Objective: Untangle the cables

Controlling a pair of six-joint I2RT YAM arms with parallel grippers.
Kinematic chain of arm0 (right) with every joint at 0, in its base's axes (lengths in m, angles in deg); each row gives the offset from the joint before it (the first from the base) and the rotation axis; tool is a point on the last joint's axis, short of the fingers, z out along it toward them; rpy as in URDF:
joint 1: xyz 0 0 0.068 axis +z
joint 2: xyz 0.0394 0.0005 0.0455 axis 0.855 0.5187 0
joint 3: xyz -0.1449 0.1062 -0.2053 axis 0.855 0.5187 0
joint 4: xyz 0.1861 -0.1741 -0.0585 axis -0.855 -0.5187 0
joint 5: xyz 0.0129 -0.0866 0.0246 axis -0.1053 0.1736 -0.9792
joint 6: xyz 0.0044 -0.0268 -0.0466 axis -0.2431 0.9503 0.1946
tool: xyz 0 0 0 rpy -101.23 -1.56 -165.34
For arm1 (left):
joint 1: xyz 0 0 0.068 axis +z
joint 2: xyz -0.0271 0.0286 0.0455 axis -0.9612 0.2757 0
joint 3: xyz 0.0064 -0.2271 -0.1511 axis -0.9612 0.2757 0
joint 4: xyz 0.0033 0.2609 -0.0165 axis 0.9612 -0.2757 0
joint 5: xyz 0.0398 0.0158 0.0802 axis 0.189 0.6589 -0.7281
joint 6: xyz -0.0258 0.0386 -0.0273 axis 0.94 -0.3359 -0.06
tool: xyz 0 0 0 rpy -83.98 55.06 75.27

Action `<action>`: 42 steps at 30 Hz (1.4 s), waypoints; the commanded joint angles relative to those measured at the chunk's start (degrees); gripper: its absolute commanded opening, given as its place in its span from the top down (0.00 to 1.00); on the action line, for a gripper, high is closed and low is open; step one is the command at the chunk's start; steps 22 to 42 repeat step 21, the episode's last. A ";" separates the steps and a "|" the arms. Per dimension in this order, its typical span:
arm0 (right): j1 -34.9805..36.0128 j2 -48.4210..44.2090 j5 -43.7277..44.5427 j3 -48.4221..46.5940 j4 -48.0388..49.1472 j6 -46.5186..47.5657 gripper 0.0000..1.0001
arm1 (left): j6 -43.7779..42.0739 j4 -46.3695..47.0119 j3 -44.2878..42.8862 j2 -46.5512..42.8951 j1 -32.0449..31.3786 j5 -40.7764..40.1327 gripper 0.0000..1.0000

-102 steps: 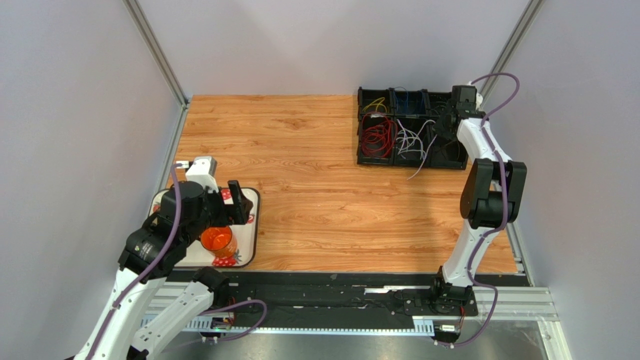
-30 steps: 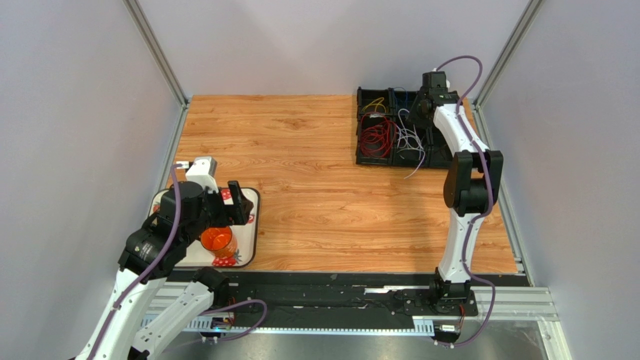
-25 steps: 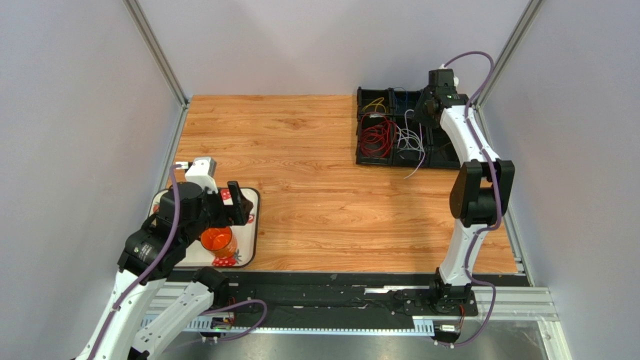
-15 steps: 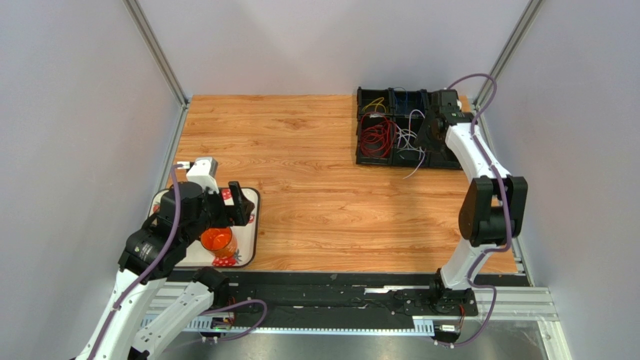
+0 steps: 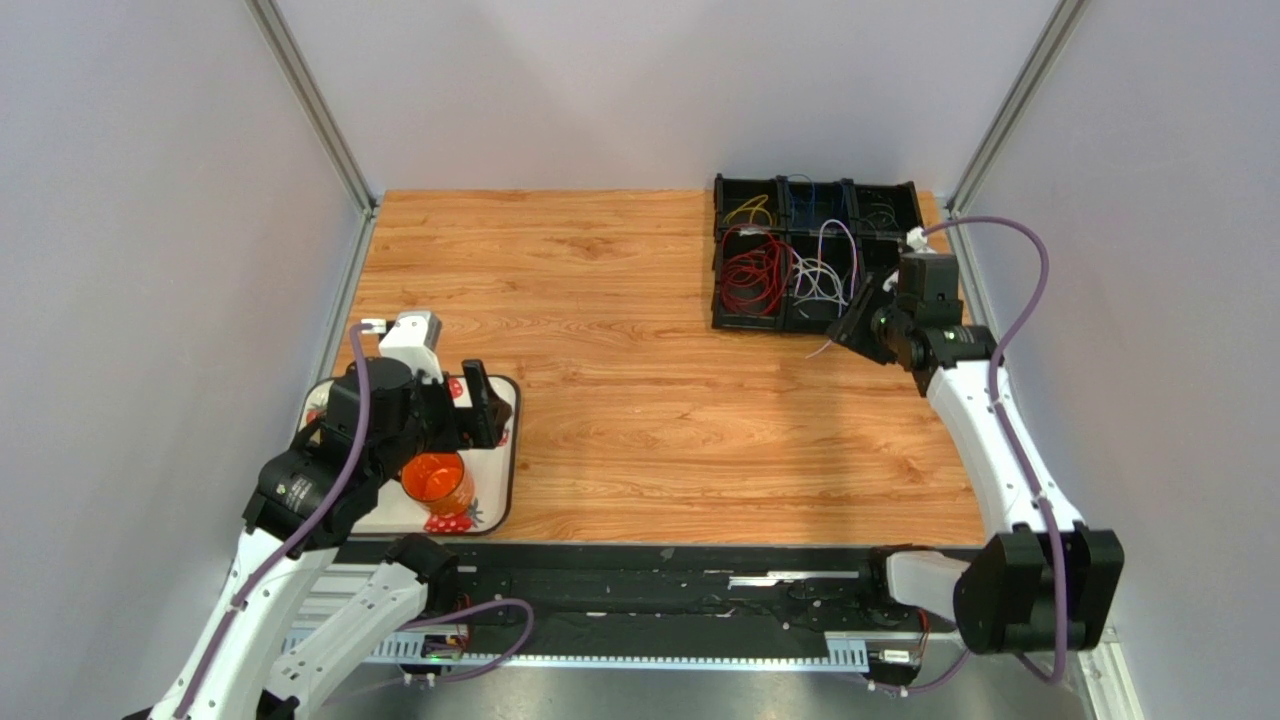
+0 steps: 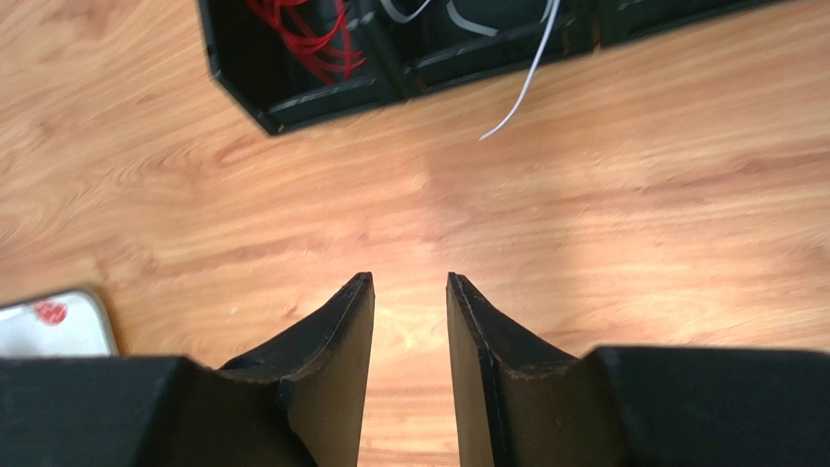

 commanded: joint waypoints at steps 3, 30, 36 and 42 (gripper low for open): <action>0.83 -12.12 -9.64 7.91 4.08 -2.73 0.62 | -0.42 1.65 0.25 0.86 0.34 0.59 0.01; 1.28 -25.67 -11.75 12.94 2.06 -0.90 0.61 | 0.02 0.95 0.17 3.76 0.42 -0.73 0.01; 1.28 -25.67 -11.75 12.94 2.06 -0.90 0.61 | 0.02 0.95 0.17 3.76 0.42 -0.73 0.01; 1.28 -25.67 -11.75 12.94 2.06 -0.90 0.61 | 0.02 0.95 0.17 3.76 0.42 -0.73 0.01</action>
